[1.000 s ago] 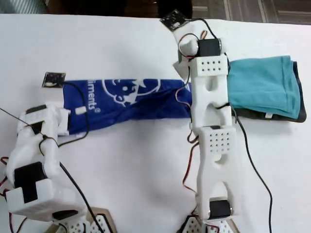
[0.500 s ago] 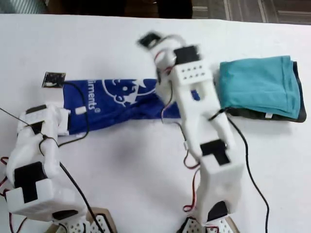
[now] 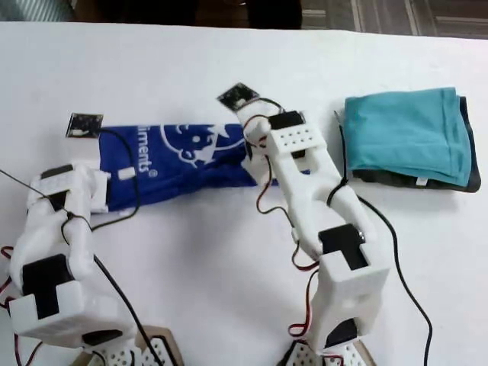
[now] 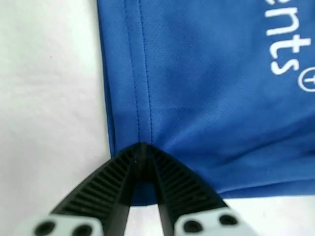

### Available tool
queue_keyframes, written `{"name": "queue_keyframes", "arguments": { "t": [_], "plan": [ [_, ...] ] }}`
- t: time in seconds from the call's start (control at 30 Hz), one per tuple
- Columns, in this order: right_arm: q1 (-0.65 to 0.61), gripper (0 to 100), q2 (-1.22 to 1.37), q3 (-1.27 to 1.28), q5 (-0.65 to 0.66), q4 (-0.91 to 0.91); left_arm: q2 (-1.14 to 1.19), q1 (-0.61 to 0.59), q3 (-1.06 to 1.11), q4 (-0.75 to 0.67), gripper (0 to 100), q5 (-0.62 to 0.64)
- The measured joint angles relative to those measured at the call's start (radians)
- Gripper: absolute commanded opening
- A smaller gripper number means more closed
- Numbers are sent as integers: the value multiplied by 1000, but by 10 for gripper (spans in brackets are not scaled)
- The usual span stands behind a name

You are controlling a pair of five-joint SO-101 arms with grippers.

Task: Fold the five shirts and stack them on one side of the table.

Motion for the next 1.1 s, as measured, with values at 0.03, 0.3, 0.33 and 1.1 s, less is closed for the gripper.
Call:
{"name": "queue_keyframes", "arguments": {
  "t": [0.03, 0.3, 0.33, 1.1],
  "plan": [
    [0, 20, 0, 0, 0, -35, 0, 0, 0, 0, 26, 0],
    [2, 20, 63, -11, -3, -244, 0, 0, 0, 0, 26, 0],
    [3, 20, 74, -25, -6, -252, 0, 0, 0, 0, 26, 0],
    [-101, 20, 301, -282, -6, -259, 0, 0, 0, 0, 26, 0]
  ]
}}
